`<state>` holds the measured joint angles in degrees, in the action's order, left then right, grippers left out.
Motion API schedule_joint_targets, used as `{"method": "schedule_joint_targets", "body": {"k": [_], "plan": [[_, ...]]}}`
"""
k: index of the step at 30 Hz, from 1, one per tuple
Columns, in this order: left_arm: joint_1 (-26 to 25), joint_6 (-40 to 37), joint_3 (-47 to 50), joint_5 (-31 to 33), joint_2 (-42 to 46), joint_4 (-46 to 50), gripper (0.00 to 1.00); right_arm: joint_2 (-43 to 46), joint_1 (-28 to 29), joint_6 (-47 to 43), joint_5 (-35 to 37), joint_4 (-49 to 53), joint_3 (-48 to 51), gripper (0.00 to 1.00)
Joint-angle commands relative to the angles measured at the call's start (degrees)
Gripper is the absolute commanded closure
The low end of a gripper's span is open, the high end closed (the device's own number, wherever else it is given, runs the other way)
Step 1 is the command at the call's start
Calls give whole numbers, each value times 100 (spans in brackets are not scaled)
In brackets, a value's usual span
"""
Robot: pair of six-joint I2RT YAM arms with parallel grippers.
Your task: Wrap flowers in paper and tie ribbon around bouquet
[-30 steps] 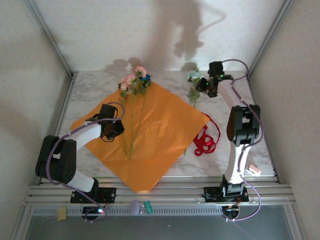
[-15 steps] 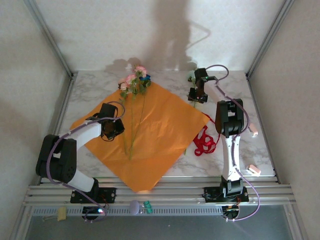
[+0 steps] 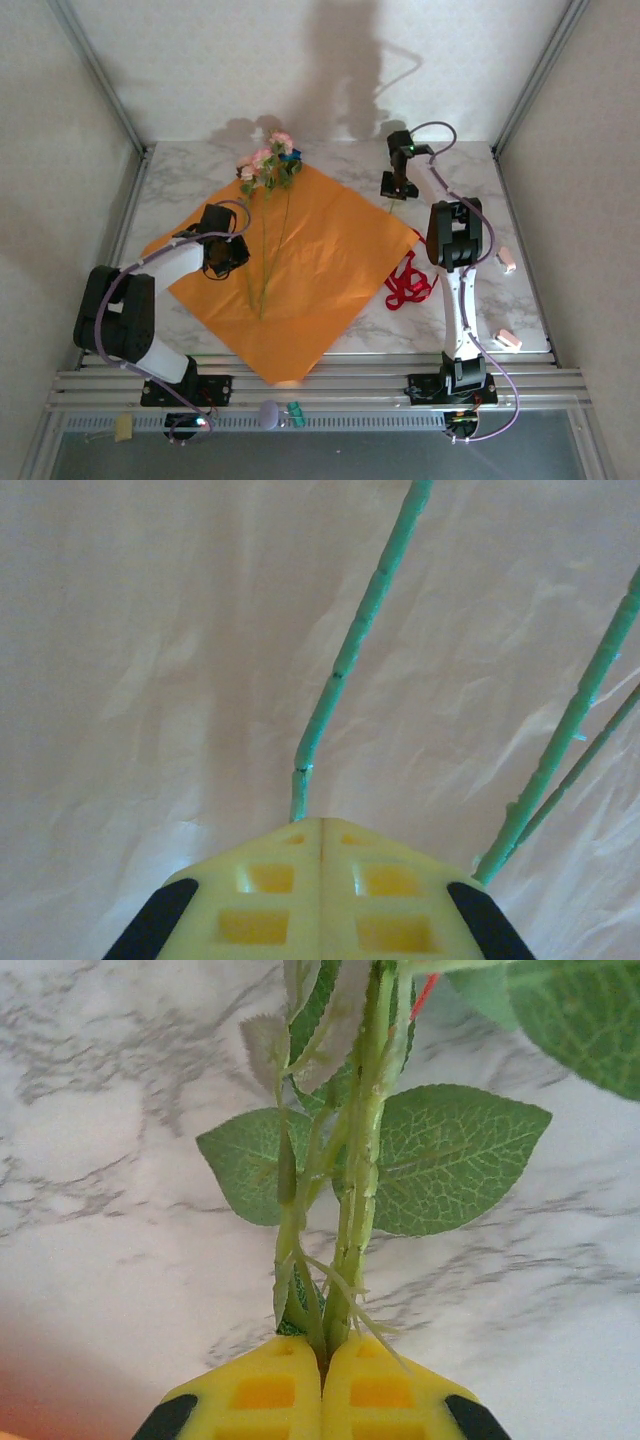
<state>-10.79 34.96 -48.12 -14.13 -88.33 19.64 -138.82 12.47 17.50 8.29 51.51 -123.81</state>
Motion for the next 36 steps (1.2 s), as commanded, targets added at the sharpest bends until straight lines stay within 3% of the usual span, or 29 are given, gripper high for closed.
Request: {"method": "schedule_joint_targets", "body": {"k": [1,10,17,23,26,33,36], "plan": [[-33,-95,-128,2,-90,131,100,770,-213,-135,888,81,-147,100],[-80,-51,-111,-2,-62,72,100,2627,-532,-485,2240,-866,133,100],[-132,20,-75,-10,-43,-17,100,4135,-668,-414,2176,-2025,1153,100],[-151,13,-92,-2,-38,-8,100,4910,-377,-651,1127,-2566,1579,100],[-148,-20,-93,9,-6,29,100,5069,-255,-334,38,-2764,1750,100],[-145,-33,-57,-20,20,27,100,3856,785,606,-2591,-2865,1782,100],[-161,-9,-74,-28,30,22,100,3050,1245,1072,-3083,-2954,1663,100]]}}
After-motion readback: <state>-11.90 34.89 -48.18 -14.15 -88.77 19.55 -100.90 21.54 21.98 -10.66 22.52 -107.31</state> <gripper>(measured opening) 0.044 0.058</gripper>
